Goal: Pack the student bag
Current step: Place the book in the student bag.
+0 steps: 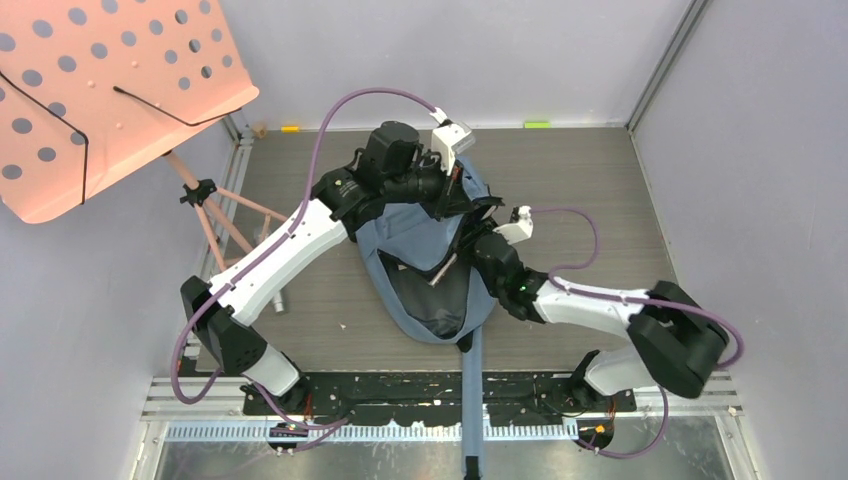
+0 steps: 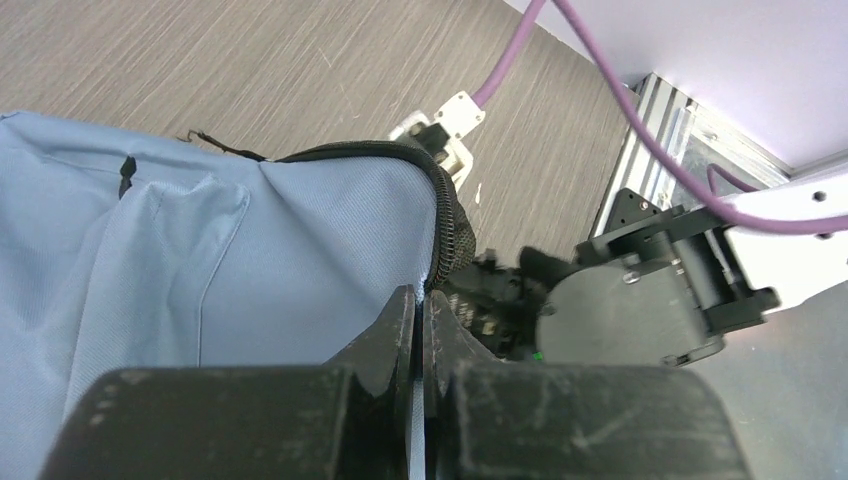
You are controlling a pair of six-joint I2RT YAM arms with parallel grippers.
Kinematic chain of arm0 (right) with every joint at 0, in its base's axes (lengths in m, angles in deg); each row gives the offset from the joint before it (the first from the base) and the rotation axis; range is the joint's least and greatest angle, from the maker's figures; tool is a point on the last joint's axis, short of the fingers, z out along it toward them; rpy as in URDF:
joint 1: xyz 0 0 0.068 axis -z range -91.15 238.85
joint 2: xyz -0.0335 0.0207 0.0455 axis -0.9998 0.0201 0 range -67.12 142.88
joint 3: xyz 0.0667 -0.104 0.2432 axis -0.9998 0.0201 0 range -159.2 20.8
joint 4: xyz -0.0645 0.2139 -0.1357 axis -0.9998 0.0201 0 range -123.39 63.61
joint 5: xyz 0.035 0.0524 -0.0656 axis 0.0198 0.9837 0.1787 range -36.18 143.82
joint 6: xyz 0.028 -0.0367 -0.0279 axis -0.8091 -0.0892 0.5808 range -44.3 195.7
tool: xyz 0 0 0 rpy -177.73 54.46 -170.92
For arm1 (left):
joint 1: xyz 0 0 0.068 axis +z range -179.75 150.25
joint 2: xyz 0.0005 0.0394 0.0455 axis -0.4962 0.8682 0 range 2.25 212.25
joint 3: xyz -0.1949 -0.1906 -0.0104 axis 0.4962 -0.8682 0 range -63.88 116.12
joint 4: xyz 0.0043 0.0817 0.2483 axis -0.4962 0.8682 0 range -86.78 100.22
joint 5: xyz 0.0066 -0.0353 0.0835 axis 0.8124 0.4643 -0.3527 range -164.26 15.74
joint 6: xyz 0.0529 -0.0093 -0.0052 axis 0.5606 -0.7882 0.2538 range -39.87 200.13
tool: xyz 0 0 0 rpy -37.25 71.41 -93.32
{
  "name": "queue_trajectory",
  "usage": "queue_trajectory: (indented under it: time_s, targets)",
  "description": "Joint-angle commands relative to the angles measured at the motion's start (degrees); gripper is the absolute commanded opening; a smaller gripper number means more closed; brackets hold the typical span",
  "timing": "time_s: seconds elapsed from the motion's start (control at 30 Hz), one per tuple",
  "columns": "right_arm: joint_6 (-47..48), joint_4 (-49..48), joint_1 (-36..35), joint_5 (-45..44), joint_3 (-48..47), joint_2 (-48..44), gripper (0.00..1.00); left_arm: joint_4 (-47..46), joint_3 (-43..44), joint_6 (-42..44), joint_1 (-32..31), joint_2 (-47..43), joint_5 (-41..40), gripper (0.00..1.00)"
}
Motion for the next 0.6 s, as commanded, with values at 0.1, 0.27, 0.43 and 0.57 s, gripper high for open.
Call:
queue_trajectory:
  time_s: [0.1, 0.27, 0.43, 0.57]
  targets:
    - [3.6, -14.0, 1.1, -12.8, -11.9, 11.8, 0.04, -5.0, -0.6, -2.1, -0.1, -5.7, 3.9, 0.0]
    - [6.5, -6.6, 1.1, -14.7, -16.8, 17.7, 0.38, -6.7, -3.6, -2.2, 0.1, -6.5, 3.3, 0.0]
    - [5.8, 0.8, 1.0, -14.1, -16.6, 16.9, 0.67, -8.0, -7.3, -1.2, 0.5, -7.6, 1.6, 0.0]
    - [7.0, 5.0, 0.9, -13.3, -13.4, 11.9, 0.75, -10.6, -10.5, -1.5, 1.5, -8.6, 0.4, 0.0]
